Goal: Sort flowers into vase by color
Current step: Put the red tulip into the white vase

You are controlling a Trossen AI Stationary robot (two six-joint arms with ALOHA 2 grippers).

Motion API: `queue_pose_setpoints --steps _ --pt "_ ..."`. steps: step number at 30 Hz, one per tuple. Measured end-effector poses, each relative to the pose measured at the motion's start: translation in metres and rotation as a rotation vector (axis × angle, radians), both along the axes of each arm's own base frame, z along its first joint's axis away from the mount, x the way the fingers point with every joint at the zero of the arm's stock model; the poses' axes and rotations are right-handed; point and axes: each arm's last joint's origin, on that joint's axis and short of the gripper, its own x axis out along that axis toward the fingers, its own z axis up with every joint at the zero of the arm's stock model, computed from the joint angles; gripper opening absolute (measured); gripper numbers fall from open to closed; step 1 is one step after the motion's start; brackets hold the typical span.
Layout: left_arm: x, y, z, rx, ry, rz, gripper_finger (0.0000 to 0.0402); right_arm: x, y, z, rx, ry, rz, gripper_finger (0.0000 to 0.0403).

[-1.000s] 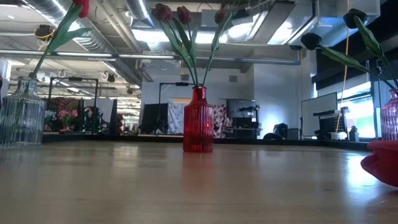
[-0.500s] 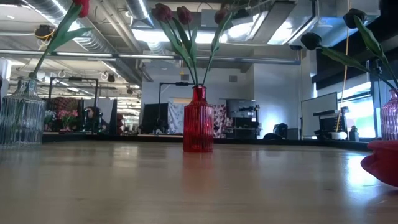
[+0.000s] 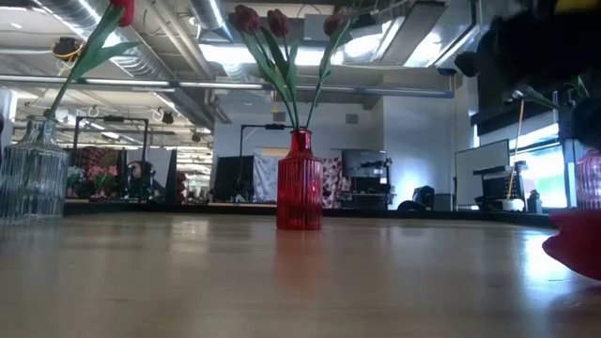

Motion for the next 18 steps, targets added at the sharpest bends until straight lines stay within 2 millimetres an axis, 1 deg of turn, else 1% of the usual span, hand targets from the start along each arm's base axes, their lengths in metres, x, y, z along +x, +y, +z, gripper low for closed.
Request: queue_pose_setpoints --steps 3,6,9,11,12,13,14,15,16,18 --pt "0.000 -0.002 0.001 0.014 -0.011 -0.049 0.0006 0.003 0.002 -0.011 -0.004 0.016 0.006 0.0189" --pt "0.000 -0.002 0.003 0.021 -0.026 -0.075 0.0005 0.005 0.001 -0.016 -0.011 0.022 0.014 0.0155" --pt "0.001 -0.005 0.004 0.053 -0.029 -0.148 0.0002 0.006 -0.001 -0.016 -0.059 -0.015 0.016 0.0096" --pt "0.002 -0.007 0.006 0.085 -0.045 -0.167 0.0002 0.008 -0.003 -0.013 -0.091 -0.052 0.007 0.0040" --pt "0.002 -0.008 0.008 0.102 -0.060 -0.171 0.0002 0.010 -0.006 -0.010 -0.088 -0.058 -0.003 0.0022" --pt "0.001 -0.008 0.010 0.122 -0.081 -0.175 0.0001 0.013 -0.010 -0.006 -0.104 -0.082 -0.018 0.0015" --pt "0.000 -0.009 0.012 0.142 -0.105 -0.179 0.0001 0.018 -0.014 0.001 -0.119 -0.114 -0.034 0.0016" --pt "0.000 -0.010 0.013 0.156 -0.111 -0.187 0.0001 0.022 -0.018 0.014 -0.118 -0.140 -0.048 0.0020" --pt "0.000 -0.011 0.013 0.163 -0.110 -0.198 0.0001 0.026 -0.023 0.031 -0.120 -0.179 -0.053 0.0021" --pt "0.002 -0.011 0.011 0.179 -0.085 -0.194 0.0001 0.034 -0.030 0.071 -0.092 -0.286 -0.040 0.0016"
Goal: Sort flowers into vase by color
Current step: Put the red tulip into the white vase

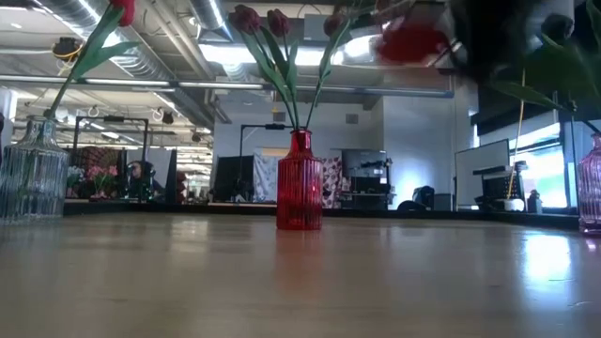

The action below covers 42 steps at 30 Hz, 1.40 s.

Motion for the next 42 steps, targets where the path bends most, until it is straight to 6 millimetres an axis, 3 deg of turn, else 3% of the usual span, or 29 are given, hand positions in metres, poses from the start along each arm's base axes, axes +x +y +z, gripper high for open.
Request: queue_pose_setpoints --steps 5,10,16,23,30,42 --pt "0.001 0.001 -0.002 0.133 0.017 0.115 0.0002 0.030 -0.031 0.090 0.002 -0.339 0.082 0.0012" --pt "0.006 0.002 -0.006 0.149 0.073 0.110 0.0024 0.052 -0.062 0.180 -0.049 -0.757 0.154 0.0008" --pt "0.035 0.006 -0.018 0.136 0.215 0.044 0.0085 0.061 -0.091 0.243 -0.168 -1.129 0.173 0.0011" --pt "0.068 0.005 -0.026 0.216 0.280 -0.056 0.0143 0.064 -0.114 0.265 -0.265 -1.265 0.158 0.0005" --pt "0.097 -0.006 -0.036 0.290 0.332 -0.127 0.0149 0.067 -0.131 0.267 -0.398 -1.251 0.102 0.0007" --pt "0.135 -0.011 -0.050 0.313 0.409 0.039 0.0179 0.070 -0.141 0.265 -0.482 -1.219 0.050 0.0006"
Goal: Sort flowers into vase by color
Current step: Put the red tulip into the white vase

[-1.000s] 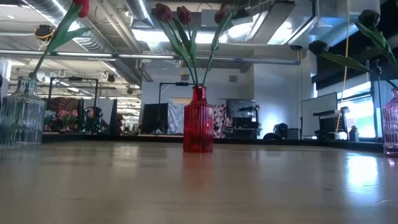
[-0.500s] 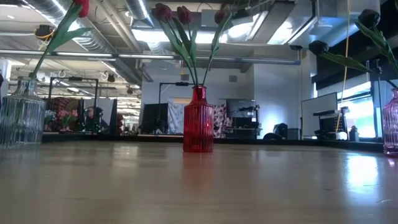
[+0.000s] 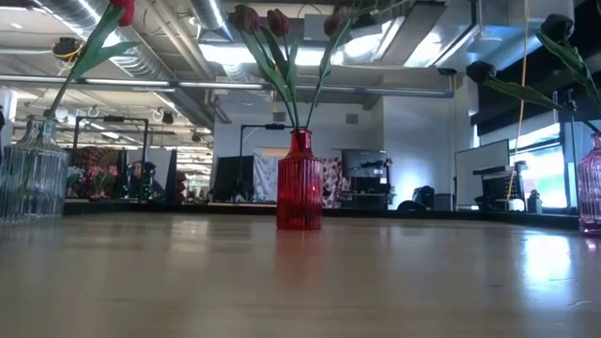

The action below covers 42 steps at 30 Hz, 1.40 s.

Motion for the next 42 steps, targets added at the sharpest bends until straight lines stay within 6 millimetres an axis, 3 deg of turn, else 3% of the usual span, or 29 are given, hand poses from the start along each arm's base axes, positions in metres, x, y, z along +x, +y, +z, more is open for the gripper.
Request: queue_pose_setpoints --steps 6,10,17,21,27,30,34,38,42 --pt "0.015 -0.004 0.001 0.007 -0.058 -0.036 0.0198 0.000 0.000 0.000 -0.024 0.006 -0.018 0.0011" --pt "0.022 -0.006 -0.001 -0.026 -0.061 -0.095 0.0197 0.000 -0.001 -0.001 -0.048 0.017 -0.042 0.0011" --pt "0.025 -0.005 -0.003 -0.067 -0.049 -0.049 0.0187 0.000 -0.001 -0.002 -0.055 0.029 -0.032 0.0012" --pt "0.025 -0.004 -0.004 -0.096 -0.047 -0.023 0.0142 0.000 -0.001 -0.002 -0.055 0.035 -0.033 0.0018" --pt "0.025 -0.004 -0.004 -0.096 -0.045 -0.015 0.0024 0.000 0.000 -0.002 -0.044 0.033 -0.030 0.0030" --pt "0.020 -0.004 -0.001 -0.078 -0.058 -0.017 0.0012 0.000 0.000 -0.001 -0.026 0.019 0.006 0.0068" --pt "0.007 -0.003 0.005 -0.037 -0.073 -0.014 0.0011 0.000 0.002 0.003 0.032 -0.036 0.037 0.0153" --pt "-0.019 -0.002 0.017 -0.002 -0.132 0.002 0.0007 -0.012 0.007 0.017 0.022 -0.097 0.062 0.0240" --pt "-0.050 -0.002 0.026 0.009 -0.173 0.004 0.0007 -0.025 0.021 0.027 -0.018 -0.131 0.101 0.0302"
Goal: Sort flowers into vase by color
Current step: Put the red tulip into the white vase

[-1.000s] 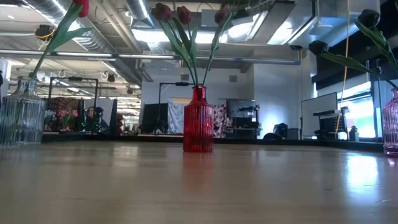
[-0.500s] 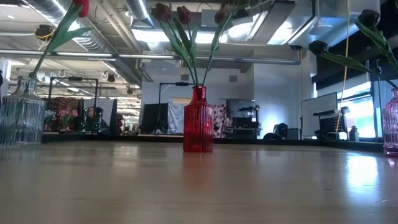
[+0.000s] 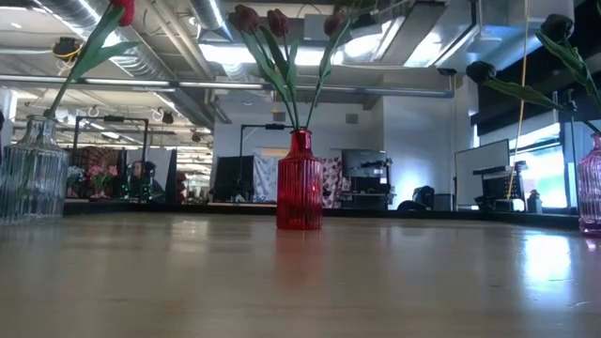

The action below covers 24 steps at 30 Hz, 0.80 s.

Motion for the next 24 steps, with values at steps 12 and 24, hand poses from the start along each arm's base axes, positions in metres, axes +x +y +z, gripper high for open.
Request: queue_pose_setpoints --steps 12,24 --pt "-0.106 0.001 0.015 -0.143 -0.188 -0.080 0.0008 -0.009 0.011 -0.006 0.035 0.088 -0.106 0.0313" --pt "-0.144 -0.001 -0.012 -0.114 -0.004 -0.155 0.0010 -0.009 0.009 -0.010 0.122 0.108 -0.149 0.0286"
